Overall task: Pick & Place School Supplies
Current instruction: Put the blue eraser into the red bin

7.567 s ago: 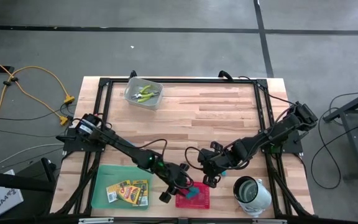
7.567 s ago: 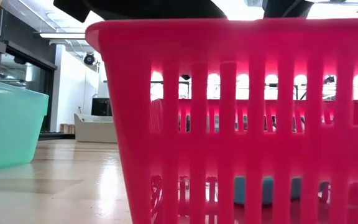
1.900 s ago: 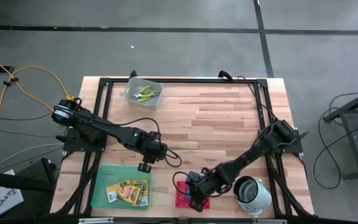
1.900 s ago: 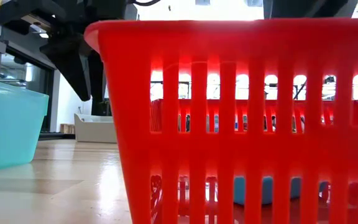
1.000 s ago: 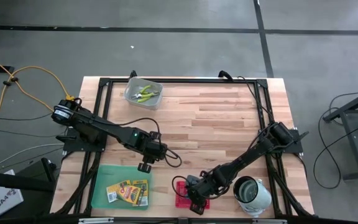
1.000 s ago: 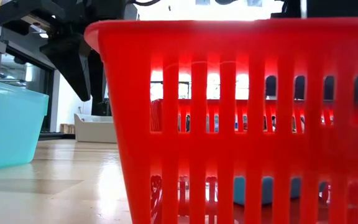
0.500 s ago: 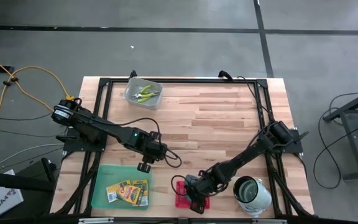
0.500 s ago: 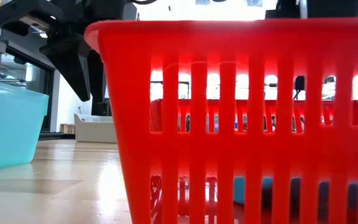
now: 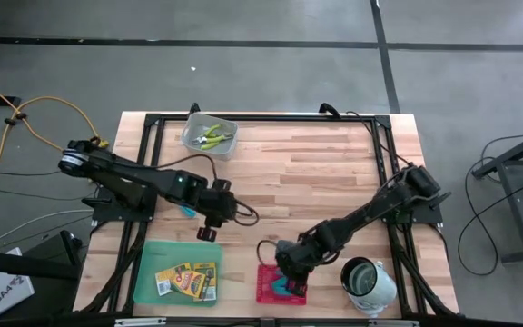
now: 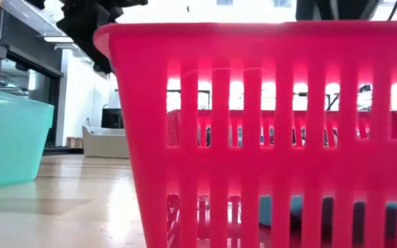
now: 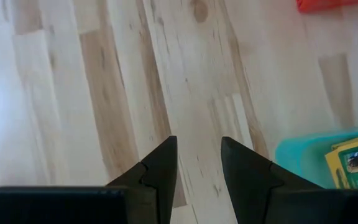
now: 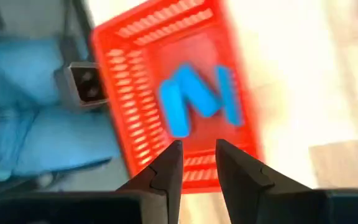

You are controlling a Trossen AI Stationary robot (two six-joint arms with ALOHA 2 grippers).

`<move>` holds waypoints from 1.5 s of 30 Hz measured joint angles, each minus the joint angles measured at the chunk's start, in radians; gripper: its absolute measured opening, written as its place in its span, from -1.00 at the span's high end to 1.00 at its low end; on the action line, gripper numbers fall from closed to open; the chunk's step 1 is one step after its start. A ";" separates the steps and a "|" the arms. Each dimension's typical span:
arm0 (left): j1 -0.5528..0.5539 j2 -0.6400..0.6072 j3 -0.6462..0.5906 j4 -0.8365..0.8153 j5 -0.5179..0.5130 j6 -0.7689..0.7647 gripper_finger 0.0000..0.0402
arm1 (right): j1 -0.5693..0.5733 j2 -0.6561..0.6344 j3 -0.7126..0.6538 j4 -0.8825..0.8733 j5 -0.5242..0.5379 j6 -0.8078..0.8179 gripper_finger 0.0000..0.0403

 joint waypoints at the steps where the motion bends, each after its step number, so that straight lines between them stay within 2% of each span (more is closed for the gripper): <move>1: 0.003 -0.010 0.000 0.001 0.000 0.000 0.42 | -0.002 -0.013 0.000 -0.043 0.039 -0.005 0.57; 8: 0.004 -0.035 0.001 0.000 0.000 0.002 0.42 | -0.049 -0.051 0.000 -0.355 0.324 -0.058 0.58; 13: 0.004 -0.038 0.001 -0.006 -0.004 -0.027 0.42 | -0.114 -0.050 -0.008 -0.503 0.396 -0.107 0.58; 20: 0.006 -0.038 0.001 -0.011 -0.010 -0.018 0.42 | -0.219 -0.139 -0.162 -0.481 0.409 -0.147 0.58; 24: 0.034 -0.040 0.001 -0.010 -0.033 0.018 0.42 | -0.273 -0.246 -0.307 -0.400 0.404 -0.150 0.58; 31: 0.147 -0.040 -0.002 0.035 -0.027 0.084 0.42 | -0.374 -0.489 -0.541 -0.228 0.411 -0.209 0.58; 37: 0.259 -0.040 -0.080 0.093 -0.011 0.106 0.42 | -0.450 -0.669 -0.710 -0.063 0.402 -0.339 0.58; 40: 0.311 -0.040 -0.142 0.153 0.030 0.102 0.42 | -0.484 -0.731 -0.789 0.092 0.334 -0.425 0.58; 45: 0.346 -0.040 -0.171 0.193 0.047 0.099 0.42 | -0.547 -0.792 -0.897 0.325 0.141 -0.541 0.58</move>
